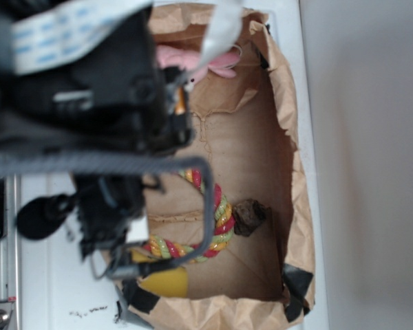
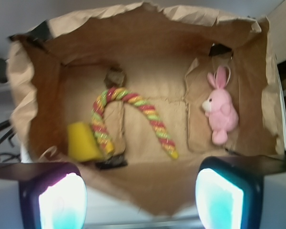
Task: Grab the rock.
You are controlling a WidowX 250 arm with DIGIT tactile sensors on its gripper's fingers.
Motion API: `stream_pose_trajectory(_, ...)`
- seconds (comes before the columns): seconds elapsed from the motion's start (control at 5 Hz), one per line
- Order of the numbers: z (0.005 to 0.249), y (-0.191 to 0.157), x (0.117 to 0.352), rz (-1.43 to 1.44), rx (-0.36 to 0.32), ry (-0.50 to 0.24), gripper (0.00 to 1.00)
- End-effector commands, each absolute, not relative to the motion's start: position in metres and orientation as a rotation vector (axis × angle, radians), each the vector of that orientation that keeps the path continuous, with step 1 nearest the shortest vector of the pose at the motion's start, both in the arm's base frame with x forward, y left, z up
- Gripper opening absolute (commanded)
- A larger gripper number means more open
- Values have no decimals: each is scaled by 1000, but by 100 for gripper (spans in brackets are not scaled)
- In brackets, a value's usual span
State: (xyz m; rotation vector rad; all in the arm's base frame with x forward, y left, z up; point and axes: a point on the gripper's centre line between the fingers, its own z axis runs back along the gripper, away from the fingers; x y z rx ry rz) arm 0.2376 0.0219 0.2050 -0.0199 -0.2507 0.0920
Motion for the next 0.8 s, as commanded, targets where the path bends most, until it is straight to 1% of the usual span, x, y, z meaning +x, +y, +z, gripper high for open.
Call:
stream_pose_trajectory(0.0, 188, 29, 259, 84, -61, -321, 100)
stream_pose_trajectory(0.2, 185, 28, 262, 65, -56, -299, 100)
stream_pose_trajectory(0.6, 185, 28, 262, 65, -56, -299, 100)
